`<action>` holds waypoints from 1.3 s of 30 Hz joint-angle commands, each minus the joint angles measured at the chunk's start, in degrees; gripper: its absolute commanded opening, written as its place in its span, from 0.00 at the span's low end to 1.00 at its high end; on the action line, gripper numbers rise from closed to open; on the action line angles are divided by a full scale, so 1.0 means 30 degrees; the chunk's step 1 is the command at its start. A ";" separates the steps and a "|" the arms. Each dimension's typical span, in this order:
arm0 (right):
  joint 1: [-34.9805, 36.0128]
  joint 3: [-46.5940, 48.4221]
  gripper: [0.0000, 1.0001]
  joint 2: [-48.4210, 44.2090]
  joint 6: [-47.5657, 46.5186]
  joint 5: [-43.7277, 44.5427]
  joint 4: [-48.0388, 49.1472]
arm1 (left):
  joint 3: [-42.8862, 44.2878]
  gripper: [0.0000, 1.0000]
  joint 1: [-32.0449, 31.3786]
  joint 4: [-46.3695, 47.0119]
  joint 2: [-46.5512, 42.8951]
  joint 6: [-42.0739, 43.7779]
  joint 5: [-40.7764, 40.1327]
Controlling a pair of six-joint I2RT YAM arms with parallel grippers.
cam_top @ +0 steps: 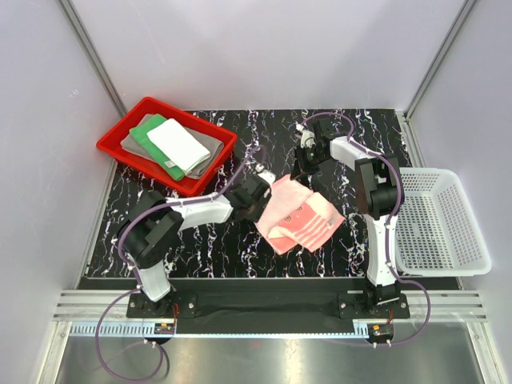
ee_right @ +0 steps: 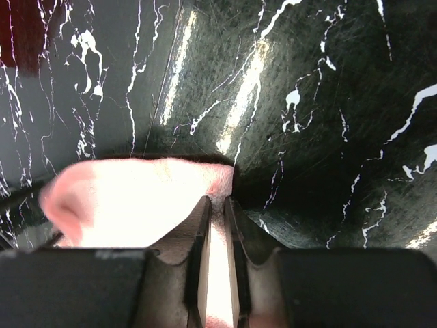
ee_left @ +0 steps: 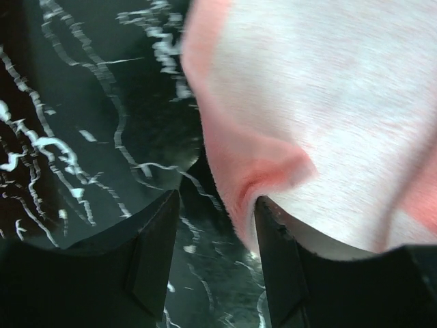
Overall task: Fold and stack the towels
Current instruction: Flatten out the crumpled towel
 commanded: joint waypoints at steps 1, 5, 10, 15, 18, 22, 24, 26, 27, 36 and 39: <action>0.0329 -0.0593 0.20 0.0307 -0.0078 0.1464 -0.0472 | 0.0590 0.53 0.1273 -0.0015 -0.0608 -0.1775 0.0583; 0.0358 -0.0651 0.20 0.0248 0.0009 0.1669 -0.0530 | 0.0619 0.52 0.2620 -0.0805 -0.0959 -0.3415 0.1749; 0.0358 -0.0593 0.20 0.0072 0.0069 0.1407 -0.0355 | 0.0354 0.55 0.2741 -0.0485 -0.1839 -0.4062 0.3190; 0.0358 -0.0096 0.28 -0.0162 0.0069 0.1552 -0.0296 | 0.1204 0.55 0.3004 -0.1627 -0.0962 -0.3886 0.3191; 0.0358 0.0284 0.34 -0.0075 -0.0077 0.1464 -0.0383 | 0.1205 0.55 0.3355 -0.2007 -0.0639 -0.4236 0.3280; 0.0475 0.0841 0.39 0.0130 -0.0429 0.2164 -0.0823 | 0.1175 0.55 0.3590 -0.2271 -0.0170 -0.4296 0.3017; 0.0563 0.1105 0.40 0.0335 -0.0692 0.2372 -0.1144 | 0.1351 0.55 0.3678 -0.2448 0.0297 -0.4267 0.3220; 0.0797 0.1311 0.41 0.0540 -0.1013 0.2577 -0.1349 | 0.1584 0.54 0.3708 -0.2769 0.0620 -0.4325 0.3192; 0.0914 0.1369 0.40 0.0570 -0.1131 0.3013 -0.1409 | 0.1673 0.54 0.3708 -0.2857 0.0883 -0.4413 0.3221; 0.1325 0.1253 0.32 0.1009 -0.1045 0.3661 -0.1527 | 0.1791 0.25 0.3766 -0.3034 0.1618 -0.4385 0.3455; 0.1325 0.0786 0.11 0.0631 -0.0665 0.4215 -0.1175 | 0.1994 0.10 0.3767 -0.3004 0.1648 -0.4093 0.3747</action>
